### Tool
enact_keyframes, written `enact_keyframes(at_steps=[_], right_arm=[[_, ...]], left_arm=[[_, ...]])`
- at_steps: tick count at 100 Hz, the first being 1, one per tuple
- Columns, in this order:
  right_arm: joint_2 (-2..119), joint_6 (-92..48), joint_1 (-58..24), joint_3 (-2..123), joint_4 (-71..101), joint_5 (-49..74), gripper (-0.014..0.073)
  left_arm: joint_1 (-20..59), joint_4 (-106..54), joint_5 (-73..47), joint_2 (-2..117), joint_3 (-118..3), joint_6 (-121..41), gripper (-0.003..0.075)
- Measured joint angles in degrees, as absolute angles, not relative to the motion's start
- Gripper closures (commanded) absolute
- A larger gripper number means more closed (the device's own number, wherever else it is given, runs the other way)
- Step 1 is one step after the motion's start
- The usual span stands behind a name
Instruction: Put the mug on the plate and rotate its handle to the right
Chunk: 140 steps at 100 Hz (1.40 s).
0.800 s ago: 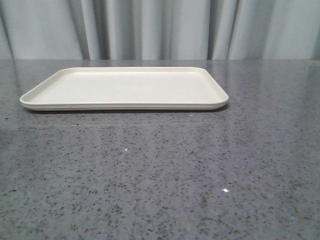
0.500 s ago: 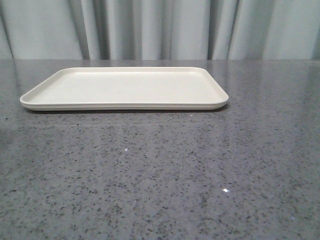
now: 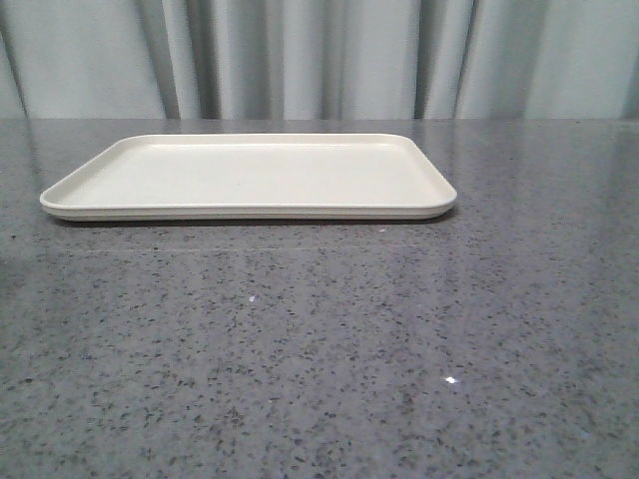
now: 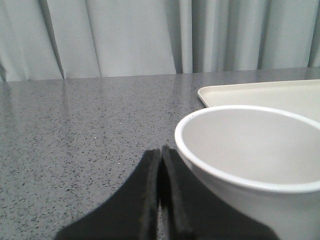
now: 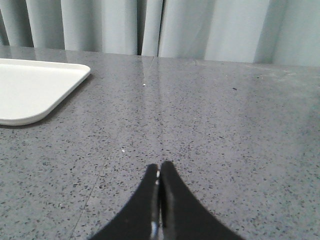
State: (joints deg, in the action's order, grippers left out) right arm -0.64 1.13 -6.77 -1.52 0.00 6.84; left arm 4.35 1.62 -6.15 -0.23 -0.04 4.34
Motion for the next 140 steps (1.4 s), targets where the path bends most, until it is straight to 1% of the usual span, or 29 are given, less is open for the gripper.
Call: enact_keyframes(at_steps=[10, 20, 28, 36, 52, 65, 83, 105, 120, 140], right_arm=[[-0.6, 1.1, -6.8, -1.6, 0.0, 5.0, 0.0658], [-0.6, 1.1, -6.8, -1.6, 0.0, 0.0, 0.0658], [-0.6, 1.1, -6.8, -1.6, 0.0, -4.2, 0.0658], [-0.6, 1.1, -6.8, 0.0, 0.0, -3.4, 0.0658], [-0.6, 1.1, -6.8, 11.0, 0.0, 8.1, 0.0658], [2.4, 1.1, -6.8, 21.9, 0.0, 19.4, 0.0658], [12.4, 1.1, -6.8, 36.0, 0.0, 31.8, 0.0658], [25.3, 1.1, -6.8, 50.5, 0.0, 46.4, 0.0658], [31.4, 1.1, -6.8, 54.8, 0.0, 53.8, 0.0658], [35.2, 1.1, -6.8, 55.0, 0.0, 56.5, 0.0658]], left_arm=[[4.4, 1.6, -5.4, -0.2, 0.0, 4.3, 0.0740], [4.4, 0.0, -5.8, -0.2, -0.4, 4.3, 0.0740], [4.4, -1.2, -8.8, -0.2, -2.2, 4.3, 0.0740], [4.4, -1.9, -12.0, -0.2, -5.9, 4.3, 0.0740], [4.4, -6.2, -19.6, 0.1, -15.3, 4.4, 0.0740], [4.4, -7.9, -24.1, 4.0, -22.7, 4.5, 0.0740], [4.4, -9.9, -31.3, 11.6, -33.3, 4.5, 0.0740], [4.4, -12.4, -51.1, 24.5, -48.9, 4.5, 0.0740], [4.4, -14.6, -58.8, 30.9, -55.8, 4.5, 0.0740], [4.4, -14.8, -60.0, 33.6, -56.9, 4.5, 0.0740]])
